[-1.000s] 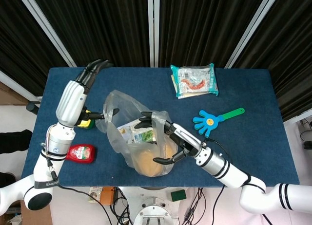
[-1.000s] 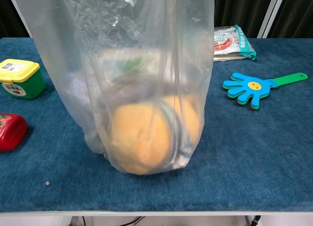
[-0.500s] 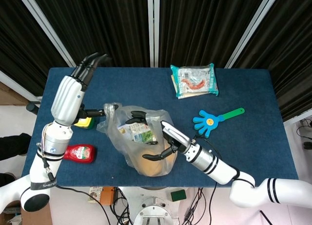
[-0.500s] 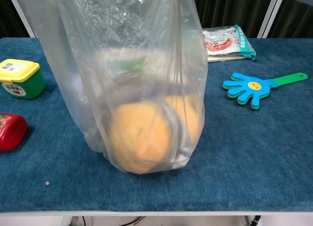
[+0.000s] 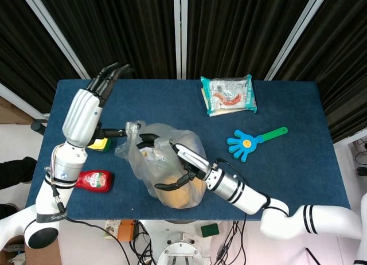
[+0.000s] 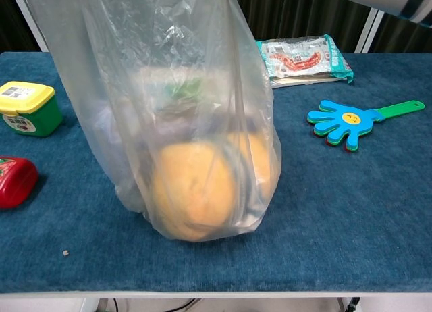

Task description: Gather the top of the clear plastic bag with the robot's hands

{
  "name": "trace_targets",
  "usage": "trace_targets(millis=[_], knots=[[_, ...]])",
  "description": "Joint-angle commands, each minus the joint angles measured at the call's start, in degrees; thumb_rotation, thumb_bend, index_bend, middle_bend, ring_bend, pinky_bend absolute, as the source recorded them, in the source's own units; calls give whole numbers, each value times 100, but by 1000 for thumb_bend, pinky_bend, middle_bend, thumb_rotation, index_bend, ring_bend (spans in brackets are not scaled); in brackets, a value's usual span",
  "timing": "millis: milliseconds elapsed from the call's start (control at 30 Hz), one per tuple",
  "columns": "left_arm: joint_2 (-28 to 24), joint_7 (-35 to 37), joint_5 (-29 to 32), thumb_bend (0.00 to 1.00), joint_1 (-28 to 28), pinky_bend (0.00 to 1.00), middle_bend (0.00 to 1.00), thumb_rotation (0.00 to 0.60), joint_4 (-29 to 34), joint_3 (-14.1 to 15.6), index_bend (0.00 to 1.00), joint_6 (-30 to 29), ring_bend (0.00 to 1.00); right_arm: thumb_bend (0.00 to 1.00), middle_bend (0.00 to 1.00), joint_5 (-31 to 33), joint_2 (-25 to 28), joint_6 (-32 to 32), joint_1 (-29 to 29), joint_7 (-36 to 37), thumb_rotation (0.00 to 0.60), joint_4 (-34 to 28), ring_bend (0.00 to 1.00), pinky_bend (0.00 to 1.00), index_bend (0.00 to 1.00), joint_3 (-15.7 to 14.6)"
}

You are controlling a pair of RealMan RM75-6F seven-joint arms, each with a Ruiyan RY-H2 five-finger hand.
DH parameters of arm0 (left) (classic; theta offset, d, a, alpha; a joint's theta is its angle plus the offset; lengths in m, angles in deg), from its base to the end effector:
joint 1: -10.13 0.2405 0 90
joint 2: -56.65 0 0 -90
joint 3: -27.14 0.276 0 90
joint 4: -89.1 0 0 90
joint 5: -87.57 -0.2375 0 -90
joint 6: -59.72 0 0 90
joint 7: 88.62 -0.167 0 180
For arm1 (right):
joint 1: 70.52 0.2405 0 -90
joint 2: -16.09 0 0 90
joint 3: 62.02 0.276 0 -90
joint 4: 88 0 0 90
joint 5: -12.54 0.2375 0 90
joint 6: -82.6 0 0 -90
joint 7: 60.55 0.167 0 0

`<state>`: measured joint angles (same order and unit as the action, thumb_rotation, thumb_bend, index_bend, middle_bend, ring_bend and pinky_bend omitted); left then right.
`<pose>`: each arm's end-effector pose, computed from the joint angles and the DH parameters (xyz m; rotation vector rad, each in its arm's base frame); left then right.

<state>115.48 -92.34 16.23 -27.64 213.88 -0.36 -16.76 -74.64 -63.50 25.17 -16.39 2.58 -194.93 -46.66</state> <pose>-0.0168 0.3356 0.1897 -1.4854 -0.8475 -1.7872 0.0413 -0.3167 0.0120 -1.4223 1.7615 -1.5675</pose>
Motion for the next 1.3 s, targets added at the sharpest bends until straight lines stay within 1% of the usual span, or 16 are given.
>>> trace_targets(millis=[33, 367, 633, 700, 1100, 1200, 1300], knots=[[-19, -44, 27, 70, -26, 200, 171, 600, 15, 0, 80, 21, 81, 213, 129, 50, -40, 64, 59, -40, 600, 25, 12, 71, 75, 54], [14, -382, 70, 69, -159, 202, 171, 600, 131, 10, 80, 27, 81, 214, 129, 329, -215, 302, 234, -33, 600, 154, 13, 80, 75, 231], [-26, -1073, 408, 70, -411, 202, 171, 600, 414, -64, 80, 97, 81, 214, 129, 535, -425, 478, 404, 108, 600, 285, 14, 87, 75, 441], [-59, -1183, 519, 70, -450, 201, 171, 600, 480, -102, 80, 80, 81, 214, 129, 588, -484, 520, 448, 110, 600, 337, 14, 87, 75, 493], [-233, -1675, 1141, 67, -807, 202, 171, 600, 663, -234, 82, 266, 81, 211, 126, 633, -720, 773, 649, 161, 600, 523, 13, 88, 73, 588], [-273, -1805, 1394, 62, -948, 202, 171, 600, 673, -302, 83, 318, 81, 211, 129, 683, -726, 861, 709, 283, 600, 510, 15, 89, 73, 676], [-354, -1856, 1807, 61, -1104, 202, 171, 600, 708, -414, 83, 413, 81, 211, 133, 665, -724, 915, 765, 275, 600, 500, 17, 94, 74, 726]])
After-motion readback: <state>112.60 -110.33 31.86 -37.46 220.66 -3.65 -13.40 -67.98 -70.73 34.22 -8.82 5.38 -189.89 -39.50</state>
